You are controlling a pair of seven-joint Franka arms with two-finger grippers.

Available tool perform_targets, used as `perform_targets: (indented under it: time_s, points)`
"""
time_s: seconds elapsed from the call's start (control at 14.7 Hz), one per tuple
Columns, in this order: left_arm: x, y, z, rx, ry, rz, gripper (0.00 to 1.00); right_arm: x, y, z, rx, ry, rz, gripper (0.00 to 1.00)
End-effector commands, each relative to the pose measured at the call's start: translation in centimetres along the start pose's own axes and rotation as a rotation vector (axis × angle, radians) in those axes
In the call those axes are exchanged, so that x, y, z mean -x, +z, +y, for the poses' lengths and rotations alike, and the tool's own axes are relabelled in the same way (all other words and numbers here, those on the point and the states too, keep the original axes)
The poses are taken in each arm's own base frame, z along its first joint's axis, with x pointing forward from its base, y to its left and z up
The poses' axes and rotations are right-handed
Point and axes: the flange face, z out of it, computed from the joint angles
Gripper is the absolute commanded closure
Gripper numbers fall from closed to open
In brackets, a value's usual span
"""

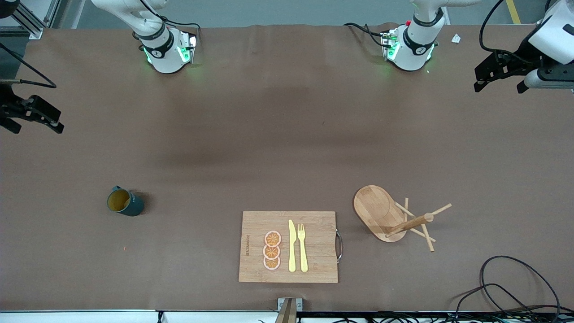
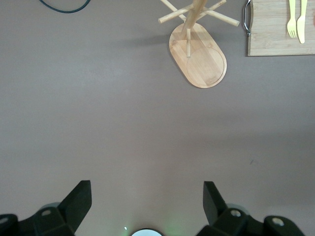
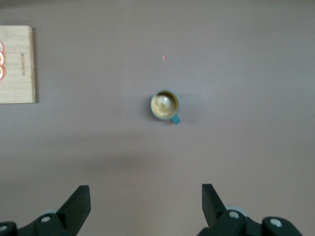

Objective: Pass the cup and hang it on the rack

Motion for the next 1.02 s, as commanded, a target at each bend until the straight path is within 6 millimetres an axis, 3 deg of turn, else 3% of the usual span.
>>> perform_targets:
  time_s: [0.0, 0.34, 0.68, 0.95]
  points:
    - [0.3, -0.4, -0.2, 0.018, -0.012, 0.006, 0.00, 0.3, -0.4, -0.7, 0.004, 0.053, -0.015, 0.00]
    - [-0.2, -0.9, -0.5, 0.005, -0.008, 0.020, 0.00, 0.0, -0.9, -0.3, 0.007, 0.046, 0.009, 0.00]
    - [-1.0, 0.0, -0.3, 0.006, -0.002, 0.004, 0.00, 0.0, -0.8, -0.1, 0.002, 0.050, 0.006, 0.00]
    - [-0.9, -0.2, -0.2, 0.006, 0.001, 0.007, 0.00, -1.3, 2.0, 1.2, 0.002, 0.078, -0.041, 0.00]
